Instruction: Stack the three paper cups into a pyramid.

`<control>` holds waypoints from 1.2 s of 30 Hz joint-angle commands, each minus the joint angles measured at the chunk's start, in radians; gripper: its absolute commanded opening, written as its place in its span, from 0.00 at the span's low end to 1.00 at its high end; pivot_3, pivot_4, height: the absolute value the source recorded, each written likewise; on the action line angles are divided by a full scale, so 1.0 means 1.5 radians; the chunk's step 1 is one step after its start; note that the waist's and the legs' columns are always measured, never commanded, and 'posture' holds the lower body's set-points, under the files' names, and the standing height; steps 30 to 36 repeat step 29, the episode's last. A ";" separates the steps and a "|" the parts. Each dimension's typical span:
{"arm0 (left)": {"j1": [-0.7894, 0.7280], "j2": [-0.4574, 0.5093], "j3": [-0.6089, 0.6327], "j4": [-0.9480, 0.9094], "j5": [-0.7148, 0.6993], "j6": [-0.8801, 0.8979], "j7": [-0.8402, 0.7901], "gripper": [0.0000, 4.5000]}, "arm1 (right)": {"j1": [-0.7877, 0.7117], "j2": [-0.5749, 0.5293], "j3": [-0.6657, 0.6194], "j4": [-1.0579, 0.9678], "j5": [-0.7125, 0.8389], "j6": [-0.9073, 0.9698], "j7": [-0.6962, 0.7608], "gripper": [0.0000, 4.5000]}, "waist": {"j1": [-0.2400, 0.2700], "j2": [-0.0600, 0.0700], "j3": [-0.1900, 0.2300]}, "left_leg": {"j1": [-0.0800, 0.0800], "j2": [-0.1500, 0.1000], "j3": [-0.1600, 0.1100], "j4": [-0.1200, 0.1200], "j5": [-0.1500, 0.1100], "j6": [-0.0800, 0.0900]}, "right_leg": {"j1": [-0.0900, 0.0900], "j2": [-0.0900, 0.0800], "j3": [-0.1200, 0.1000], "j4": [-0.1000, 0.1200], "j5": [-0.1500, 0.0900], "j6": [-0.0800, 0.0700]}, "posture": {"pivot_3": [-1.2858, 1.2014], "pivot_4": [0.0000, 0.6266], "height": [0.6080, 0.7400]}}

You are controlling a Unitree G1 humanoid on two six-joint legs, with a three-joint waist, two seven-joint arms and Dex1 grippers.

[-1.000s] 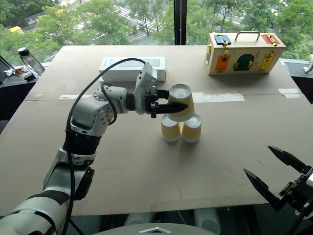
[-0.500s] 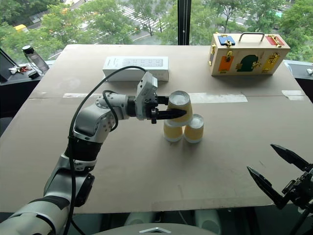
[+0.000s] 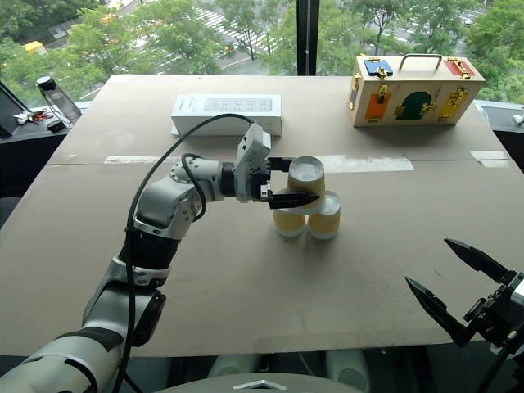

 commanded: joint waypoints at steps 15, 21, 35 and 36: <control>0.326 0.159 0.243 -0.279 -0.168 0.078 0.030 0.98 | -0.132 -0.025 0.088 0.131 -0.093 -0.043 0.040 1.00 | -0.007 0.001 0.000 | 0.000 0.001 0.000 0.000 0.000 0.000 | 0.000 -0.002 0.000 0.000 -0.001 -0.002 | 0.52 0.24 1.00; 0.552 0.131 0.329 -0.317 -0.125 -0.008 0.106 0.98 | -0.189 -0.045 0.105 0.236 -0.137 -0.073 0.063 1.00 | -0.001 0.002 0.000 | 0.001 0.001 0.000 -0.001 0.000 0.000 | 0.000 -0.005 0.002 0.000 -0.001 -0.003 | 0.52 0.24 1.00; 0.713 0.095 0.361 -0.362 -0.103 -0.072 0.169 0.98 | -0.238 -0.085 0.131 0.336 -0.169 -0.076 0.097 1.00 | 0.001 0.001 0.000 | 0.001 0.001 0.000 0.000 0.000 0.000 | 0.001 -0.007 0.001 0.000 -0.001 -0.003 | 0.52 0.24 1.00; 0.713 0.095 0.361 -0.362 -0.103 -0.072 0.169 0.98 | -0.238 -0.085 0.131 0.336 -0.169 -0.076 0.097 1.00 | 0.001 0.001 0.000 | 0.001 0.001 0.000 0.000 0.000 0.000 | 0.001 -0.007 0.001 0.000 -0.001 -0.003 | 0.52 0.24 1.00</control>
